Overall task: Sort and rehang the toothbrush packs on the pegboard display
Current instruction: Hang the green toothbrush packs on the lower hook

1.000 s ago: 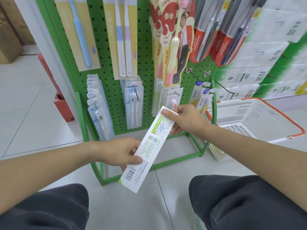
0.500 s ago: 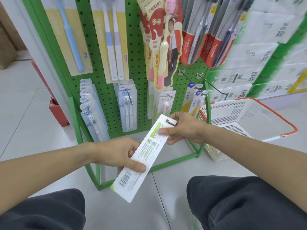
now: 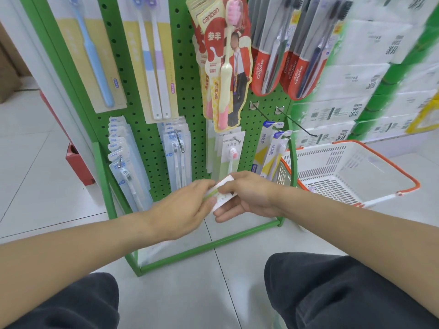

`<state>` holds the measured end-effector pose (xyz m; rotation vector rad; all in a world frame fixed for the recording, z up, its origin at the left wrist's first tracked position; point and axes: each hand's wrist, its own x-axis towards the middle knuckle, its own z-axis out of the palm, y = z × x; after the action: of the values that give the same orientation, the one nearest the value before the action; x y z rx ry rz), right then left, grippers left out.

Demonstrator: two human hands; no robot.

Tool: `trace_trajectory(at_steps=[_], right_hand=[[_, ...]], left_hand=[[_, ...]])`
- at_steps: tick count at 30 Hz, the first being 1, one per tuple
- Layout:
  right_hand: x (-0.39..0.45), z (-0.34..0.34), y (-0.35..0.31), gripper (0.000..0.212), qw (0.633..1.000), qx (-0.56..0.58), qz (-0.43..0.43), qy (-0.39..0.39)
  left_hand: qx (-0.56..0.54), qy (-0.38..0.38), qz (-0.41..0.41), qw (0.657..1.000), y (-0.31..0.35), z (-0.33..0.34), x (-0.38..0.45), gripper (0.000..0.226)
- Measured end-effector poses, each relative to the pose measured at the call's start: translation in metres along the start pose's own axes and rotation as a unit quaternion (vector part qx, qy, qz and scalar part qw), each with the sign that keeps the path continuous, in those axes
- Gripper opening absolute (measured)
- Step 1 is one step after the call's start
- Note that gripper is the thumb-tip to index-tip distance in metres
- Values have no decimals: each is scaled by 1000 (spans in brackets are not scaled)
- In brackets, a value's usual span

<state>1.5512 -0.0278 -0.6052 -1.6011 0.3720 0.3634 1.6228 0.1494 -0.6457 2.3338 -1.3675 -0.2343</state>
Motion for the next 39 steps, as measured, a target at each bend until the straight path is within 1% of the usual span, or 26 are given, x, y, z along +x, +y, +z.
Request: trace_trajectory(at_steps=[1,3,6,8,9,11,13,14,16,18,20,23,26,31,34,39], right_hand=[[1,-1,-1,17,1000,21,2,19],[1,-3,-4,20,998,53,11,40],[-2,-6,-6,16,996,71,22,42],[-2,-7,-7,15,996,81,8,44],[-2,-9,-8,16,996,84,-3,38],[-2,-15,-10,24,996,85,-27,-1],[-3,-22,-11,30,995,68,-54,-40],[-4,-26,-11,31,995,47,-71,-46],[-2,-33,-6,25,994,1,-108,-17],[2,-39,0,19,990,-17,-137,42],[6,-45,4,21,983,-19,-161,88],[11,-50,6,13,969,-44,-203,135],[15,-53,9,18,957,-47,-232,170],[23,-53,12,11,948,-47,-224,221],[28,-50,13,12,939,-63,-223,253],[33,-50,11,19,945,-69,-191,257]], left_hand=[[8,13,22,1000,2,0,0,44],[26,11,56,998,5,0,-1,46],[66,-3,49,997,5,-3,2,32],[79,30,47,995,3,-5,5,26],[66,54,39,996,2,-5,6,25],[22,102,10,994,-1,-6,9,25],[-57,135,-21,989,-4,-8,12,18],[-109,151,-38,982,-3,-9,14,14],[-198,190,-65,959,1,-12,17,7],[-245,221,-77,941,7,-13,21,11],[-267,235,-78,931,12,-14,26,14],[-282,254,-74,922,19,-17,37,15],[-294,261,-69,917,25,-16,48,16],[-276,273,-85,918,25,-10,60,14],[-271,271,-88,919,23,-8,65,14],[-276,274,-99,916,20,-3,70,10]])
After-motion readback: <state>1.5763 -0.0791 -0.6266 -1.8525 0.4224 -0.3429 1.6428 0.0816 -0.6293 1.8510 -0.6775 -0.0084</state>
